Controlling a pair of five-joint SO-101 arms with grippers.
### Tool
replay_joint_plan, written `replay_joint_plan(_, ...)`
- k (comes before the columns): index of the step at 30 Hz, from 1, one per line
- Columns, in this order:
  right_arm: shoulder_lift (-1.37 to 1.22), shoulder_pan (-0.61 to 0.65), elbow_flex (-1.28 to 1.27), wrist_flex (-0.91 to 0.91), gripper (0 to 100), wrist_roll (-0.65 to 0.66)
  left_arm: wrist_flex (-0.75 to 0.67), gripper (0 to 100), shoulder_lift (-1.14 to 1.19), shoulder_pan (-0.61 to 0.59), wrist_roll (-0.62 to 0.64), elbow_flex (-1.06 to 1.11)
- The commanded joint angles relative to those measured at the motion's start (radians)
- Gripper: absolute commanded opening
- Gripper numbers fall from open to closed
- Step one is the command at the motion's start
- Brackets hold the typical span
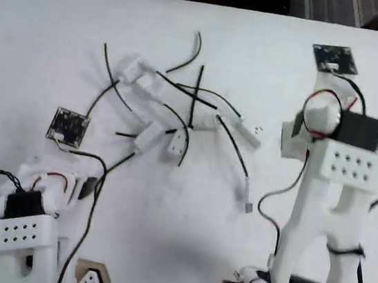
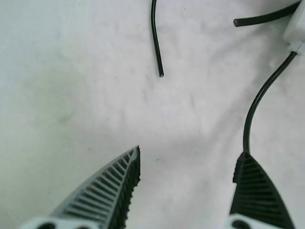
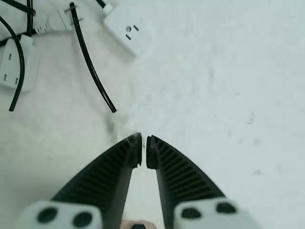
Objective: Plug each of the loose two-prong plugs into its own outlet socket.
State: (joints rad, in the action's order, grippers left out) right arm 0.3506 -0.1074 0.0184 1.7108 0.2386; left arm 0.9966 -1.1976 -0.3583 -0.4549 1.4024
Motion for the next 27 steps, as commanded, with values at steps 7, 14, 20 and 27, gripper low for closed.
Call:
replay_joint_plan(7,0.127,0.084,-0.216,-0.002,1.7,0.003,-0.018,31,-0.013,-0.002,-0.009,-0.003)
replay_joint_plan(14,0.022,0.229,-0.526,-0.206,3.9,0.000,-0.018,31,-0.013,-0.002,-0.009,-0.003)
replay_joint_plan(20,-0.117,0.242,-0.594,-0.325,12.3,0.000,-0.017,31,-0.013,-0.002,-0.009,-0.003)
replay_joint_plan(27,-0.297,0.217,-0.592,-0.443,12.3,0.000,-0.017,31,-0.013,-0.002,-0.009,-0.003)
